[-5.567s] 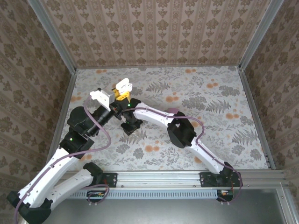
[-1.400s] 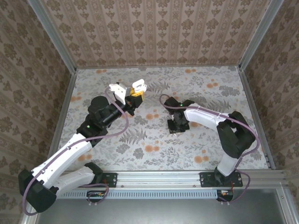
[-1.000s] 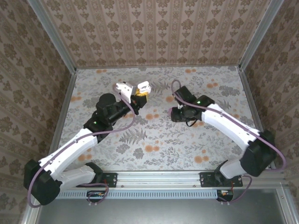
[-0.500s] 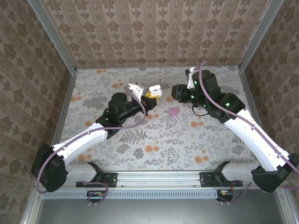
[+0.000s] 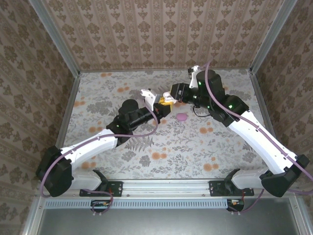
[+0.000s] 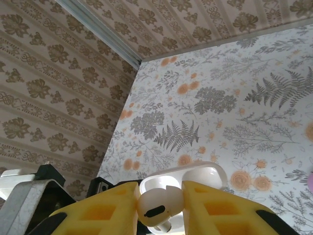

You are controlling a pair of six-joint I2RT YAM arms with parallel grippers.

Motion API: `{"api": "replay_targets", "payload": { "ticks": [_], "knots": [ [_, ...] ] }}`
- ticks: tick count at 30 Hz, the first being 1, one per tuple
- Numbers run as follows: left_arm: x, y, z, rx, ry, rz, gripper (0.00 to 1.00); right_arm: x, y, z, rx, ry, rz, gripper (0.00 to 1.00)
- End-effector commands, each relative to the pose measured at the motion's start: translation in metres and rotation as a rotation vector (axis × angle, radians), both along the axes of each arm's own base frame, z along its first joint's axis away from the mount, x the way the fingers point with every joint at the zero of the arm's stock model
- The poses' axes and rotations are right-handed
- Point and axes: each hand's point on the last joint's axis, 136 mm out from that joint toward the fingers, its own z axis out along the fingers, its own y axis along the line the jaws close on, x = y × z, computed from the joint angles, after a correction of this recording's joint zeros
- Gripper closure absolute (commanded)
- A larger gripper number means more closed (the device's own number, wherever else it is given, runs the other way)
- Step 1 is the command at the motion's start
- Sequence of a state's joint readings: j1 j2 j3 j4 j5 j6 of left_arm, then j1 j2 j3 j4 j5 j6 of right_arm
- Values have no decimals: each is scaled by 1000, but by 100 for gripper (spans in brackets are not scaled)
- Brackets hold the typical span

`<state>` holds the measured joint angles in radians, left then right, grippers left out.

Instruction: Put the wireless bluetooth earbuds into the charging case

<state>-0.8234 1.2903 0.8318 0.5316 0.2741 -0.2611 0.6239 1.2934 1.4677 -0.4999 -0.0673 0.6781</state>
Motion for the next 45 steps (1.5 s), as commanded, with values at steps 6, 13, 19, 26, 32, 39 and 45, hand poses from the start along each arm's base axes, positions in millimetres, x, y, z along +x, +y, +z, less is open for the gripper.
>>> {"api": "replay_targets", "payload": {
  "ticks": [6, 13, 19, 26, 32, 39, 45],
  "knots": [
    [-2, -5, 27, -63, -68, -13, 75, -1, 15, 1, 8, -17, 29, 70],
    [-2, -3, 31, -79, -69, -7, 75, -2, 22, -10, -34, -10, 47, 70],
    [-1, -2, 33, -84, -68, 1, 75, -3, 22, -16, -60, -3, 47, 70],
    [1, 1, 35, -99, -59, 22, 75, -7, 22, -22, -91, -2, 63, 70],
    [1, 1, 39, -109, -63, 20, 75, -11, 21, -26, -172, -32, 77, 70],
    [1, 0, 39, -106, -61, 18, 75, -12, 24, -29, -224, -56, 89, 70],
    [1, 1, 40, -108, -63, 22, 75, -15, 23, -27, -234, -69, 102, 68]
  ]
}}
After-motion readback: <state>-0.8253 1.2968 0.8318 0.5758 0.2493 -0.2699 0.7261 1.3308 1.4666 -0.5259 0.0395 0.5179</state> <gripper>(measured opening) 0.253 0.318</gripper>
